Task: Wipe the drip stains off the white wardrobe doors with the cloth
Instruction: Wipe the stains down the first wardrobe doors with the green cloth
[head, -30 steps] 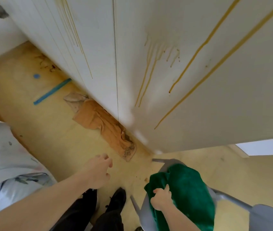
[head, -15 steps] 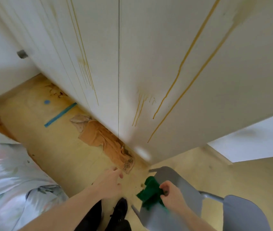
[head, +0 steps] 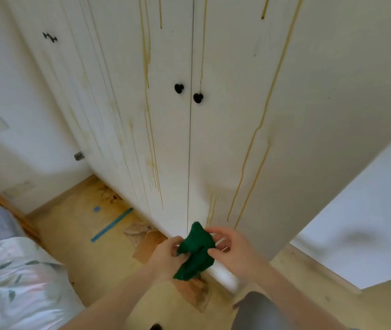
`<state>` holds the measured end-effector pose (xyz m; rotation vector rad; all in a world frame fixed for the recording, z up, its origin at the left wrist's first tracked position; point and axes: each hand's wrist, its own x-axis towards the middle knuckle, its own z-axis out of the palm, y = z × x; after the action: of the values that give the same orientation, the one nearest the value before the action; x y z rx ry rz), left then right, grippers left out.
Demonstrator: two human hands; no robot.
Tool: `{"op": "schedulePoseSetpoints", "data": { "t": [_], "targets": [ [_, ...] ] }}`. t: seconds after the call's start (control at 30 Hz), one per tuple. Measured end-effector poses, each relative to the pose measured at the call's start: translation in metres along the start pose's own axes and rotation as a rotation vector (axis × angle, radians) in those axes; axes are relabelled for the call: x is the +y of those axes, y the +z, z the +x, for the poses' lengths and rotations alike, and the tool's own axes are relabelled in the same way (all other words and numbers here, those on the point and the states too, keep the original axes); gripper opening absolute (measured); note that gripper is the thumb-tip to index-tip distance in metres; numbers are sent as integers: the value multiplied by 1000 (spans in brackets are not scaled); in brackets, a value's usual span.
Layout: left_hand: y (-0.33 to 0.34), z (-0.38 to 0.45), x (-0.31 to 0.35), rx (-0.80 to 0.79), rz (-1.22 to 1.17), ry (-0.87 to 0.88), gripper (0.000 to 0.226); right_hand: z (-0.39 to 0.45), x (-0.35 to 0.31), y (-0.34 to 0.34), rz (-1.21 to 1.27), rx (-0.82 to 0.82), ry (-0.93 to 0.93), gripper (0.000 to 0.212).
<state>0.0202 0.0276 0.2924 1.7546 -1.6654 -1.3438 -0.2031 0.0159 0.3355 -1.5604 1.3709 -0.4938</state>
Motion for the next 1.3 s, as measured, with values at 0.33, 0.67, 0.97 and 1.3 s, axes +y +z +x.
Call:
{"op": "schedulePoseSetpoints", "data": {
  "t": [0.33,0.67,0.97,1.3],
  "targets": [
    [-111,-27,154,189,-64,392,19,-15,-102,-63,19,194,-196,48],
    [-159,-66,283,123,209,594,29,-42,-160,-72,44,338,-265,45],
    [-191,-93,324,307,540,735,21,-43,-196,-90,321,434,-303,14],
    [-212,-112,404,212,362,929,28,-67,-246,-103,343,712,-524,49]
  ]
}}
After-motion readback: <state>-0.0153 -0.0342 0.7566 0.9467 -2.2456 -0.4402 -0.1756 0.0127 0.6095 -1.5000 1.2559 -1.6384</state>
